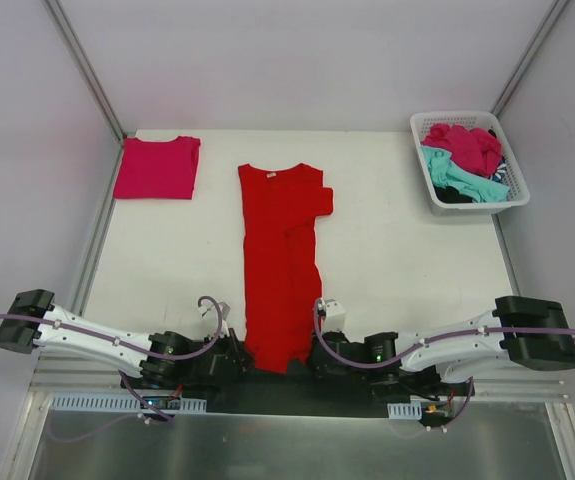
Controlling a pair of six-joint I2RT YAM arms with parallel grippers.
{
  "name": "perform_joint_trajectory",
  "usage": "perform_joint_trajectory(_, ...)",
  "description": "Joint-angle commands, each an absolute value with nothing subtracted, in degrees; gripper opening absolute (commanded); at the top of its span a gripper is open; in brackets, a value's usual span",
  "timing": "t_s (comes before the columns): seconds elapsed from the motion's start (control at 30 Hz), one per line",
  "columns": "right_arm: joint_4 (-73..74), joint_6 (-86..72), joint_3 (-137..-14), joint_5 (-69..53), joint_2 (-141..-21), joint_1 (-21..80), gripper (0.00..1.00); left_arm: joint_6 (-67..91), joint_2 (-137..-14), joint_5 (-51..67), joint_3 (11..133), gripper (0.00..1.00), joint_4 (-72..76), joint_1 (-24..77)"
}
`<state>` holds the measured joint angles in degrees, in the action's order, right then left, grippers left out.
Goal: Fold and stack the t-shirts
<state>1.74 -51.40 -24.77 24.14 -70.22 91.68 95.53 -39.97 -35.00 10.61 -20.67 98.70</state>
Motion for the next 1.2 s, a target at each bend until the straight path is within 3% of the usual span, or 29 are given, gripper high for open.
perform_joint_trajectory(0.0,2.6,-50.9,-25.7,24.7,-69.9,91.5,0.11,95.3,-40.6,-36.5,10.5,0.0,-21.9,99.1)
perform_joint_trajectory(0.23,8.9,-50.5,-29.0,26.4,-68.5,93.0,0.09,93.4,-40.6,-36.7,13.8,0.0,-23.9,99.1)
perform_joint_trajectory(0.73,26.1,-50.9,-40.3,35.2,-62.4,98.9,0.08,88.6,-46.4,-37.8,33.2,0.0,-36.3,99.1)
perform_joint_trajectory(1.17,32.1,-44.9,-39.8,35.9,-52.7,92.1,0.09,89.5,-40.4,-42.8,37.3,0.0,-48.7,98.4)
